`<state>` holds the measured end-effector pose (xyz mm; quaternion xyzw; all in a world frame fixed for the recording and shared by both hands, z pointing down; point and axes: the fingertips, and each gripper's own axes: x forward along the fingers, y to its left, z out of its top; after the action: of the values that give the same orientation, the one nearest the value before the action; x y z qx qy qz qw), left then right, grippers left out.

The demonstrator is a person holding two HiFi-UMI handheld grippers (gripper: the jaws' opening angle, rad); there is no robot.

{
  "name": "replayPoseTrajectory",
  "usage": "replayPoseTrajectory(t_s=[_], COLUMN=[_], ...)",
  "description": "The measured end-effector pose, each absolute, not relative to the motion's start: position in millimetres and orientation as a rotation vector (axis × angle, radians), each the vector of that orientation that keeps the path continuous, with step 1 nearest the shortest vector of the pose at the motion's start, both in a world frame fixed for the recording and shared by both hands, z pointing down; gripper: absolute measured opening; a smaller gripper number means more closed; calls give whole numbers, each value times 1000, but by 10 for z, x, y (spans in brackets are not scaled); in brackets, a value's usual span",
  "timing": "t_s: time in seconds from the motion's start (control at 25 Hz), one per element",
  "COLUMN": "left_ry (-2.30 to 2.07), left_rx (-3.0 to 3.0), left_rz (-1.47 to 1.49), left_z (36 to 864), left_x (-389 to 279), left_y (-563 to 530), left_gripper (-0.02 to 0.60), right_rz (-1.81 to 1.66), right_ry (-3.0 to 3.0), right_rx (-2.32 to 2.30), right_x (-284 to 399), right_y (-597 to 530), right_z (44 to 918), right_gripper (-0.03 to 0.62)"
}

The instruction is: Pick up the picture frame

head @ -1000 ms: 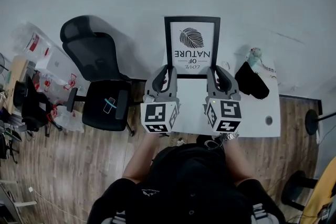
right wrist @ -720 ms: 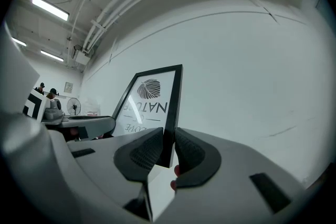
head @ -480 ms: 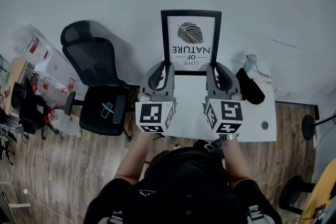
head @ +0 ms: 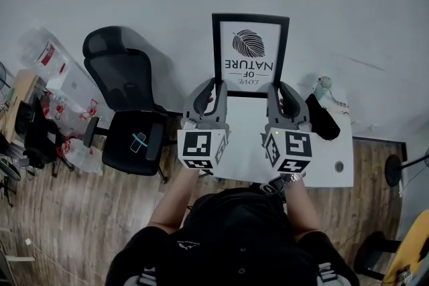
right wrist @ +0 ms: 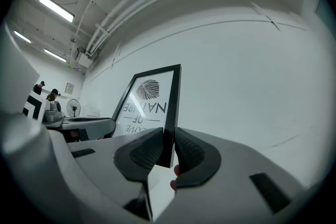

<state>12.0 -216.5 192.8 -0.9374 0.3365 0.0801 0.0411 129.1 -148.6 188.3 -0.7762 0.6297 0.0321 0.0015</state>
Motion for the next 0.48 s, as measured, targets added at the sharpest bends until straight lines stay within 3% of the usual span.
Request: replayPoseTrajectory(t_s=[0.48], left_ry=[1011], left_rx=[-2884], left_rz=[247], left_z=[1966], left_x=[144], left_y=[-2230], left_gripper=[74], right_rz=[88], right_ry=[1946], right_rx=[-2466], right_x=[1305], right_y=[-1532], right_z=[1922], right_gripper=[67])
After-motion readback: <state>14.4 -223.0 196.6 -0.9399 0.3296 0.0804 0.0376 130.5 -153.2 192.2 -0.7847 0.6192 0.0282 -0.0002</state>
